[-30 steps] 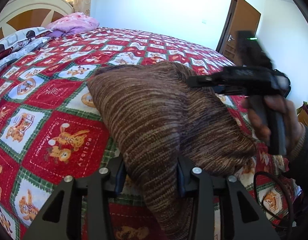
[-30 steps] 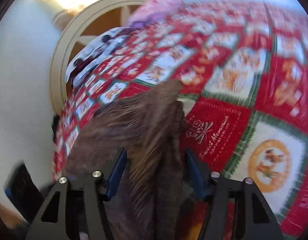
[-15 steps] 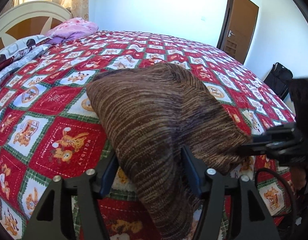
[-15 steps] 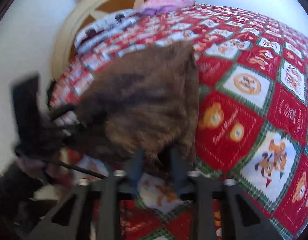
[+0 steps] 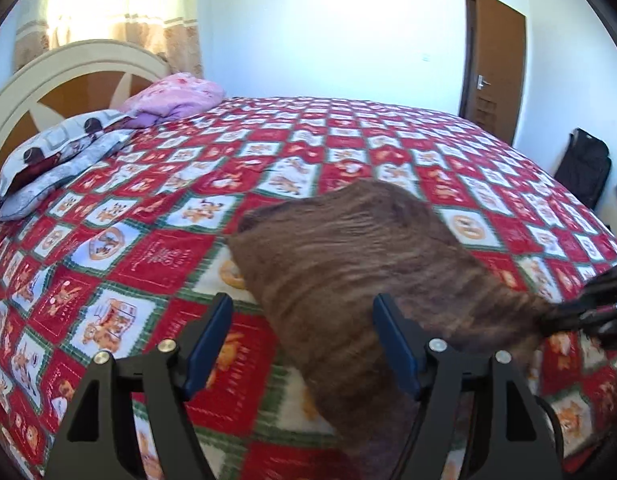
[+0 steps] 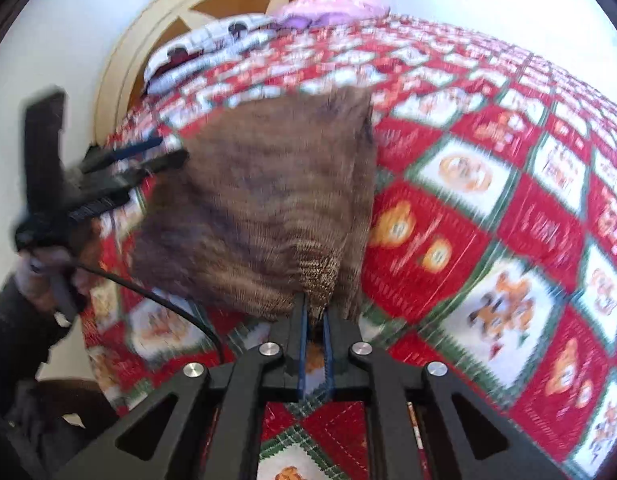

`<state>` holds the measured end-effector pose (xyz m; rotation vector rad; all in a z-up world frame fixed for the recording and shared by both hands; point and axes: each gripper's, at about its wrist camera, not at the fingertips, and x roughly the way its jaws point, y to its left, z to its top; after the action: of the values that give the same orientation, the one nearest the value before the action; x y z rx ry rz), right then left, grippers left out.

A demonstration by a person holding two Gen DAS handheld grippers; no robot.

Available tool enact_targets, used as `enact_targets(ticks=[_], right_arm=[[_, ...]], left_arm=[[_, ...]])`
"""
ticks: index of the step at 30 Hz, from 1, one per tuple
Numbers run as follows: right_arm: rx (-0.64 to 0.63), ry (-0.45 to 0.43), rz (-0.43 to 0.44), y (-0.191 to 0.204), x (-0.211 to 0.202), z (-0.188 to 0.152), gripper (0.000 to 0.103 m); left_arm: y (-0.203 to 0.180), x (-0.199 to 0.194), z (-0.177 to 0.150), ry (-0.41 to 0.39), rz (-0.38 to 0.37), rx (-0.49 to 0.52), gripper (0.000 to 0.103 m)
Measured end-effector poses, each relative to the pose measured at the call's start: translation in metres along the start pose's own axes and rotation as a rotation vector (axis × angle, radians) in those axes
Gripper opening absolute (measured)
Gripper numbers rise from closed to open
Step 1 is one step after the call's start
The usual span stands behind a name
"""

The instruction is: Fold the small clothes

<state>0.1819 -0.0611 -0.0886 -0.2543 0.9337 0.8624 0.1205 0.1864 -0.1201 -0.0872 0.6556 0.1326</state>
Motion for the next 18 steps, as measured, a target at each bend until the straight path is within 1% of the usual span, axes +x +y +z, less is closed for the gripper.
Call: enact_targets(ticks=[2, 3, 4, 6, 7, 8, 9, 11, 13, 15, 18], right_arm=[[-0.029, -0.065, 0.013, 0.007, -0.006, 0.018, 0.012], [-0.046, -0.080, 0.030, 0.012, -0.004, 0.027, 0.017], [-0.067, -0.093, 0.052, 0.019, 0.001, 0.038, 0.033], [-0.073, -0.091, 0.079, 0.026, 0.018, 0.052, 0.051], [-0.073, -0.085, 0.088, 0.028, 0.026, 0.056, 0.052], [-0.077, -0.082, 0.077, 0.029, 0.037, 0.062, 0.052], [-0.080, -0.073, 0.043, 0.029, 0.050, 0.065, 0.051], [-0.035, -0.027, 0.016, 0.019, 0.073, 0.066, 0.051], [0.003, 0.001, 0.017, 0.007, 0.087, 0.060, 0.050], [-0.008, -0.030, 0.013, 0.004, 0.088, 0.054, 0.049], [-0.001, -0.028, 0.001, 0.000, 0.085, 0.051, 0.048]], left_arm=[[0.007, 0.007, -0.001, 0.010, -0.014, -0.035, 0.078], [0.011, 0.011, -0.004, 0.018, -0.023, -0.058, 0.080], [0.012, 0.013, -0.006, 0.025, -0.021, -0.069, 0.081], [0.009, 0.018, -0.009, 0.041, -0.017, -0.059, 0.081], [0.008, 0.018, -0.010, 0.046, -0.011, -0.054, 0.081], [0.007, 0.019, -0.011, 0.047, -0.010, -0.052, 0.081], [0.005, 0.019, -0.012, 0.049, -0.013, -0.052, 0.082], [0.005, 0.022, -0.013, 0.053, -0.008, -0.056, 0.084], [0.006, 0.024, -0.016, 0.054, -0.003, -0.059, 0.091], [0.009, 0.027, -0.018, 0.053, -0.009, -0.075, 0.094], [0.009, 0.028, -0.018, 0.051, -0.004, -0.087, 0.097]])
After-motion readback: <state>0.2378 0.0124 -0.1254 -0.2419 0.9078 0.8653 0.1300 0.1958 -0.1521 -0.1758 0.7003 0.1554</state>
